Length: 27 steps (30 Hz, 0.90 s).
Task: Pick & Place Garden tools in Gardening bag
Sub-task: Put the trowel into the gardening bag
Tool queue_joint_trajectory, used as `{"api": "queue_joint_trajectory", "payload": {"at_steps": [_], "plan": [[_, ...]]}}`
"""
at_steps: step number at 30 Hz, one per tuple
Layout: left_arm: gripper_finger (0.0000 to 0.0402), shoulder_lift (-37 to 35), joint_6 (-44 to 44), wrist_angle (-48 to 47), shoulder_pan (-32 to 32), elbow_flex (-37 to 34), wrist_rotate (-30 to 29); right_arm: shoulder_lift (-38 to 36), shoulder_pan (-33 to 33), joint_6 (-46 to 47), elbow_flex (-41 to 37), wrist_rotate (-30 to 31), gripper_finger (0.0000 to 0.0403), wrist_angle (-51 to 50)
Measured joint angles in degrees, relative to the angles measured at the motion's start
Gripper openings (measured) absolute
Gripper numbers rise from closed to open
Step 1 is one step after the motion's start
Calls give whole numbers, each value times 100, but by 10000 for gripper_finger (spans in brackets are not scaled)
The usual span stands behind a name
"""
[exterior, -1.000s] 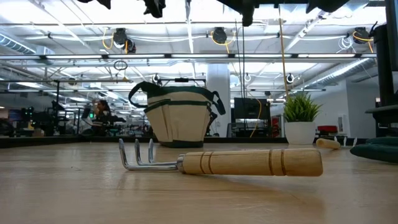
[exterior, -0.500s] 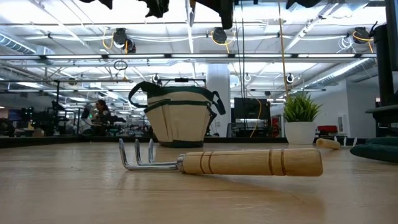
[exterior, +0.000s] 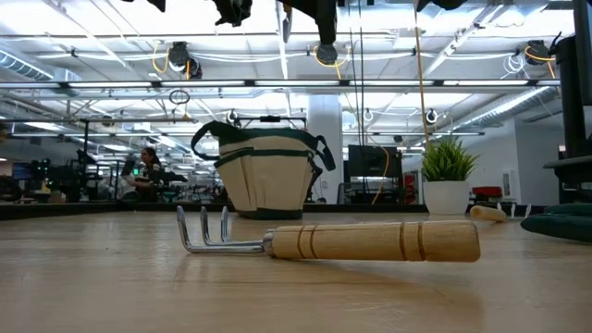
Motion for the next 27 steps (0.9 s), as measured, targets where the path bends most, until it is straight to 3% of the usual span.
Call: {"api": "queue_joint_trajectory", "payload": {"at_steps": [6, 19, 27], "plan": [[68, 0, -2, -3, -22, 0, -7, 0, 9, 0, 0, -1, 180, 0], [68, 0, 70, -150, -22, 0, 58, -4, 20, 96, 0, 9, 69, 5], [68, 0, 126, -174, -22, 0, 56, -7, 57, 334, 0, 90, 64, 2]]}}
